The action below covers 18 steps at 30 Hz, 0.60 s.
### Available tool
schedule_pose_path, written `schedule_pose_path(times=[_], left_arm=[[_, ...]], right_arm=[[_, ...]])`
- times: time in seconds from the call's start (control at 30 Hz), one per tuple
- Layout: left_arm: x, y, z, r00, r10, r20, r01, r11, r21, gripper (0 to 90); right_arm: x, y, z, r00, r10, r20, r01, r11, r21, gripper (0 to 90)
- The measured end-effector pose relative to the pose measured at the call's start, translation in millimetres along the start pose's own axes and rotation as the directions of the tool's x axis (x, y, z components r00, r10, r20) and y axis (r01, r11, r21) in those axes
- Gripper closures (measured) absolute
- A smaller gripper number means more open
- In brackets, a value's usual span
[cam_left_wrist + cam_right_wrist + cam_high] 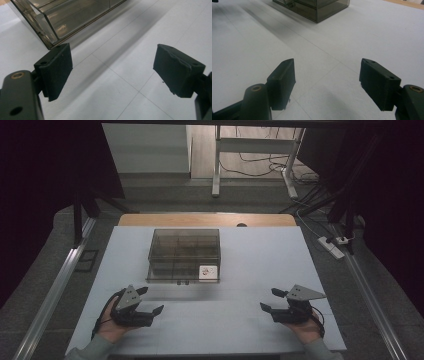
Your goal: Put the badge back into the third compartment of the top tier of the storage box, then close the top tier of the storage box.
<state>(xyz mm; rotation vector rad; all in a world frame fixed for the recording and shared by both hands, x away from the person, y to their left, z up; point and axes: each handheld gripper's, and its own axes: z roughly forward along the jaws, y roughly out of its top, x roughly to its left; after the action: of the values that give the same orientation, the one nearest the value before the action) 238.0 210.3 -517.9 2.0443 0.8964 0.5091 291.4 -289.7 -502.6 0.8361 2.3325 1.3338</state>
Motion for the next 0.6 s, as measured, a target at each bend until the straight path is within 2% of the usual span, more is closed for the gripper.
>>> schedule_pose_path(times=[0.37, 0.6], left_arm=[[-0.7, 2.1, -4.9, 0.9999, -0.014, 0.001, 0.014, 0.9978, -0.065, 17.4], [-2.2, 4.7, -5.3, 0.9989, -0.03, 0.036, 0.033, 0.9952, -0.093, 21.9]], right_arm=[[-0.3, -0.2, 1.0, 1.0, 0.002, 0.006, -0.003, 1.0, 0.012, 28.7], [0.4, -0.7, 2.6, 1.0, -0.001, 0.006, 0.001, 1.0, 0.019, 28.4]])
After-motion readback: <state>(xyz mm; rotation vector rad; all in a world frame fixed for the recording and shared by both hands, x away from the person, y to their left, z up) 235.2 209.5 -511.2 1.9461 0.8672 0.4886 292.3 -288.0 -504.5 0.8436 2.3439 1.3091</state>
